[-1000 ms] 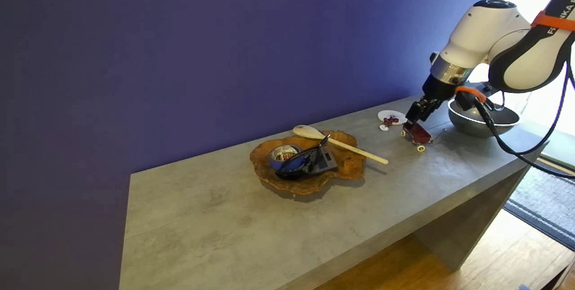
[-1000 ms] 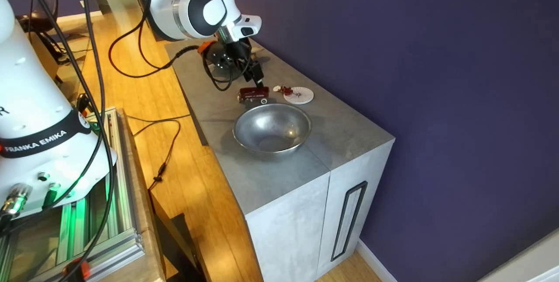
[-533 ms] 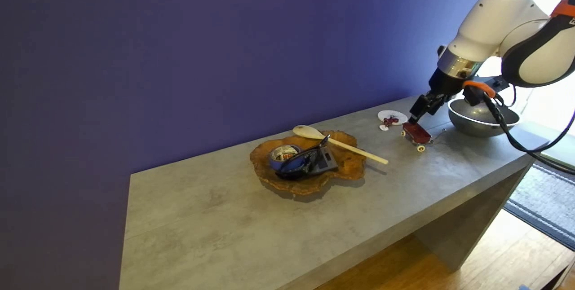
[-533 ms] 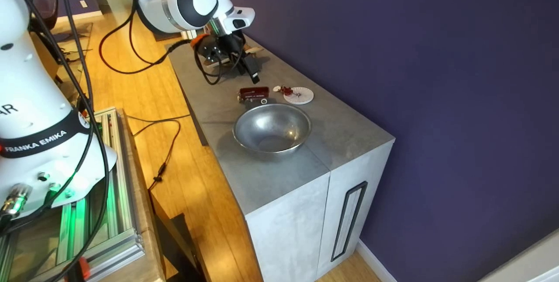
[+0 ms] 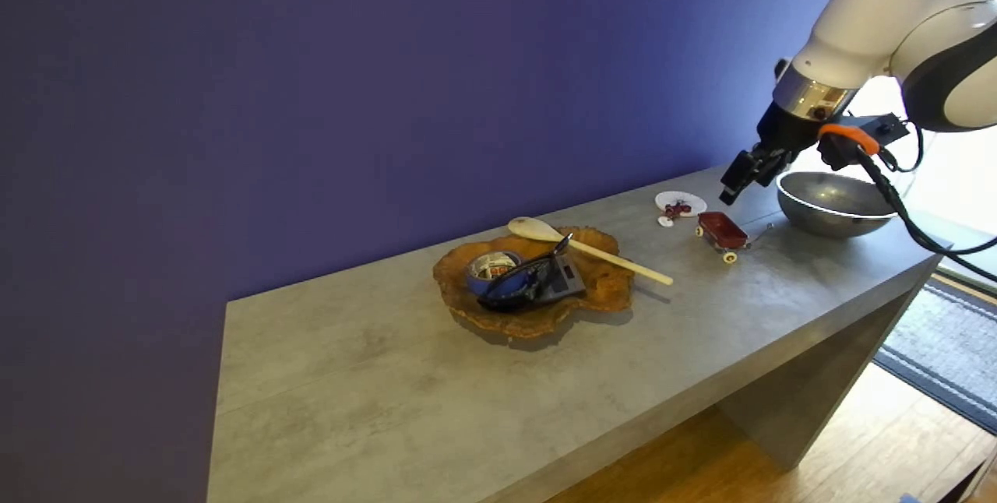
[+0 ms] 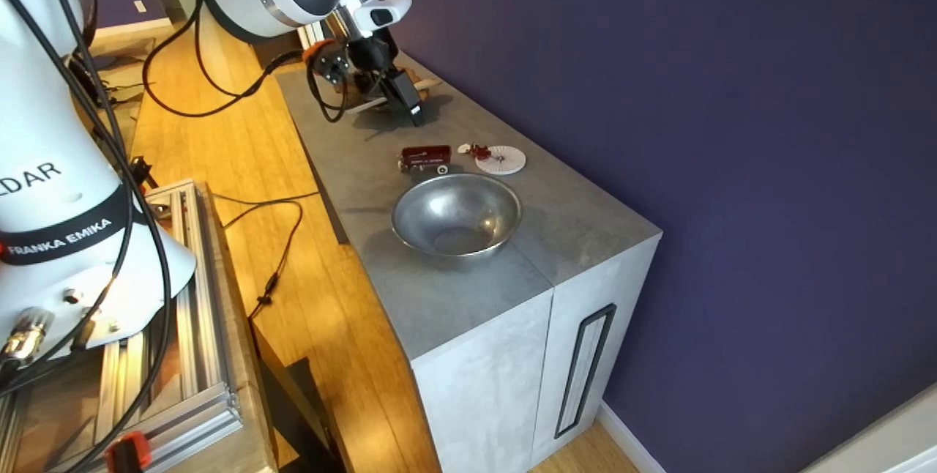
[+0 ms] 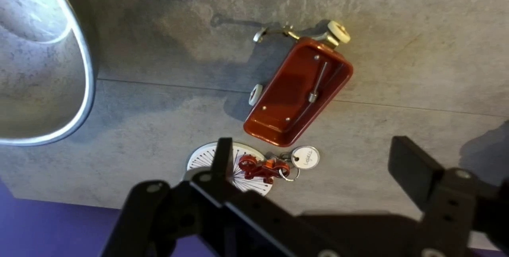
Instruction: Turn the red wagon to the right then put the white object in the wagon
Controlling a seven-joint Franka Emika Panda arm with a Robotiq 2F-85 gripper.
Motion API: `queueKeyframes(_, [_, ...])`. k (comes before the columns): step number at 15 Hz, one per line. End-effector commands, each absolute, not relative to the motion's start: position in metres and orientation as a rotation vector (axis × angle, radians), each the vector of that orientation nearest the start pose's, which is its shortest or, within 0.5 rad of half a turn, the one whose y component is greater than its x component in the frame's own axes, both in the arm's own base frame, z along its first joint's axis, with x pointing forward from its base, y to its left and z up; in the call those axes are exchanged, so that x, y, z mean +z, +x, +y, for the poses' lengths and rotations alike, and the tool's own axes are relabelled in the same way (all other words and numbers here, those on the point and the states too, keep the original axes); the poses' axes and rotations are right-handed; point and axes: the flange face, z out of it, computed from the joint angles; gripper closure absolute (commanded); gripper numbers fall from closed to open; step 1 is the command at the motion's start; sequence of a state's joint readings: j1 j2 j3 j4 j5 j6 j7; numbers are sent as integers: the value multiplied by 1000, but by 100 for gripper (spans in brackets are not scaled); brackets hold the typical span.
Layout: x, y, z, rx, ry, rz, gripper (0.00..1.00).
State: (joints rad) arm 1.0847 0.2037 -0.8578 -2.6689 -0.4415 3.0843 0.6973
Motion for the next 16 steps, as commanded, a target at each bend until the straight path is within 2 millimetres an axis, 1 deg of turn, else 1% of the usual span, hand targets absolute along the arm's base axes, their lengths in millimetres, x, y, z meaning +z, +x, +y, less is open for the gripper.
queueKeyframes(1, [225,411,123,-552,-3203,5,0])
queueKeyframes(6, [232,405,131,-611,-3212,6,0])
queueKeyframes(11, [233,389,132,-619,-3216,15,0])
queueKeyframes(12, [234,398,133,-622,-3216,-2,0])
queueKeyframes(16, [233,392,133,-615,-3219,-1,0])
